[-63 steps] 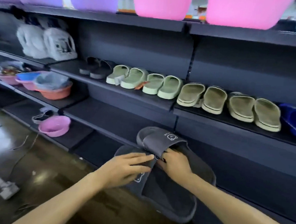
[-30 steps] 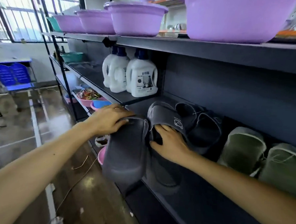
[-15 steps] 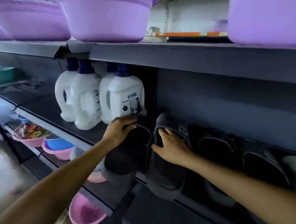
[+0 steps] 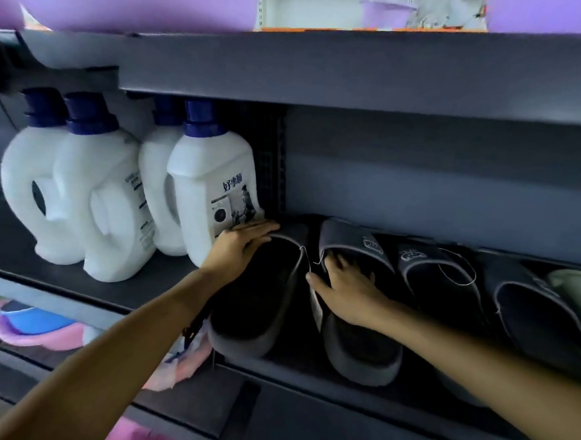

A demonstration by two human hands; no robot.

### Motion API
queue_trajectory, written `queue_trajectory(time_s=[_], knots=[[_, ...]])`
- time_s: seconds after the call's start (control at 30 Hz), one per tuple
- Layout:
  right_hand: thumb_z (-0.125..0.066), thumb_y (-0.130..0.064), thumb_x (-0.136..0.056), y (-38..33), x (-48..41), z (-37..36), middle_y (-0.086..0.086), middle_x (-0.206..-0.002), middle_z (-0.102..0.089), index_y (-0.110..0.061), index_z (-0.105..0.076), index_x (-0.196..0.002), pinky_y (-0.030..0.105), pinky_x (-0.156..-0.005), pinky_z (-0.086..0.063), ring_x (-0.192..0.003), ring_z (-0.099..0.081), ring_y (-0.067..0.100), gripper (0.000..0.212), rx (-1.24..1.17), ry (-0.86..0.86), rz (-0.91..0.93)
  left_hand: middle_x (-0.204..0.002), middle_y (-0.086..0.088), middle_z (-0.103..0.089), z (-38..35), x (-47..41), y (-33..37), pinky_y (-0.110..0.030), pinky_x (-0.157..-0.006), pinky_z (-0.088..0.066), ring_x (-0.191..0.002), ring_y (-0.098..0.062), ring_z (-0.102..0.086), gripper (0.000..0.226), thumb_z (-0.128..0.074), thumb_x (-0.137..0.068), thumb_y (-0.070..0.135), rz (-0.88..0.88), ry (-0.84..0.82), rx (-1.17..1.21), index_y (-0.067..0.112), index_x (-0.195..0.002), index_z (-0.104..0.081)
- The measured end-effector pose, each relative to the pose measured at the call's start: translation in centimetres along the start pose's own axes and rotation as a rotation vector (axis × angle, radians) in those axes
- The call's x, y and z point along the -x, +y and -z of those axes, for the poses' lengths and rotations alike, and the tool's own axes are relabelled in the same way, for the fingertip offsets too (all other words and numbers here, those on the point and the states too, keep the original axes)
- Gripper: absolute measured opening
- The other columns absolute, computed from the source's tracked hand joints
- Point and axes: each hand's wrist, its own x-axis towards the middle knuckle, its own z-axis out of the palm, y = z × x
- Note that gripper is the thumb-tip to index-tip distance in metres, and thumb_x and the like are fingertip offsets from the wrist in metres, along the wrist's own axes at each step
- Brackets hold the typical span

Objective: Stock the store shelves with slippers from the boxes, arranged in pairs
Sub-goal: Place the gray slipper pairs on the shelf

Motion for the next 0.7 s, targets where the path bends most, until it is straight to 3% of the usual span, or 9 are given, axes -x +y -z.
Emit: queue_trajectory(time_s=[0.07, 0.2, 0.27, 0.4, 0.57, 0.7], knots=[[-0.020, -0.047, -0.098, -0.1, -0.2, -0.5, 0.005, -0.158, -0.006, -0.012, -0.006, -0.149, 0.054, -0.114, -0.003, -0.145, -0.005, 0.024, 0.063, -0.005, -0.011, -0.037, -0.121, -0.005, -0.064, -0.2, -0.5, -0.5, -0.001, -0.100, -0.025, -0.115, -0.017, -0.058, 0.029, -0.058, -0.090, 0.011, -0.007, -0.017, -0.022, 0.015, -0.118, -0.065], [-0.017, -0.037, -0.101, -1.2, -1.7, -1.4, 0.010, -0.152, -0.023, -0.007, -0.030, -0.139, 0.062, -0.111, -0.008, -0.141, -0.014, 0.032, 0.050, 0.044, 0.092, -0.130, -0.122, -0.003, -0.064, -0.4, -0.4, -0.6, -0.024, -0.099, -0.041, -0.115, -0.020, -0.059, 0.044, -0.039, -0.088, 0.038, -0.023, -0.016, -0.108, 0.019, -0.119, -0.065], [-0.017, -0.039, -0.100, -2.1, -2.1, -1.8, 0.010, -0.152, -0.024, -0.007, -0.033, -0.138, 0.062, -0.111, -0.007, -0.141, -0.014, 0.034, 0.053, 0.003, 0.153, -0.183, -0.125, -0.002, -0.062, -0.5, -0.5, -0.1, -0.033, -0.102, -0.043, -0.120, -0.020, -0.056, 0.044, -0.038, -0.088, 0.035, -0.034, -0.041, -0.137, 0.018, -0.121, -0.063], [-0.016, -0.042, -0.099, -2.9, -2.5, -2.0, 0.008, -0.156, -0.012, -0.012, -0.018, -0.147, 0.059, -0.112, 0.000, -0.142, -0.005, 0.040, 0.057, -0.078, 0.158, -0.281, -0.143, 0.000, -0.046, -1.1, -0.8, 1.4, -0.025, -0.111, -0.024, -0.137, -0.017, -0.034, 0.043, -0.044, -0.093, 0.009, 0.065, -0.137, -0.152, 0.017, -0.135, -0.049], [-0.015, -0.049, -0.098, -4.0, -2.6, -1.6, 0.006, -0.158, 0.003, -0.019, -0.006, -0.150, 0.056, -0.112, 0.009, -0.142, 0.009, 0.043, 0.061, -0.304, 0.082, -0.398, -0.152, 0.014, -0.024, -2.6, 0.5, 4.3, -0.040, -0.116, -0.007, -0.141, -0.021, -0.010, 0.050, -0.029, -0.092, 0.045, 0.220, -0.212, -0.215, 0.037, -0.141, -0.033], [-0.015, -0.050, -0.098, -4.2, -2.5, -0.2, 0.001, -0.158, -0.006, -0.020, -0.016, -0.149, 0.049, -0.115, 0.005, -0.144, 0.005, 0.037, 0.059, -0.568, 0.051, -0.381, -0.149, 0.021, -0.024, -3.5, -0.3, 4.3, -0.047, -0.114, 0.002, -0.141, -0.021, -0.003, 0.053, -0.020, -0.085, 0.049, 0.153, -0.281, -0.219, 0.044, -0.134, -0.038]])
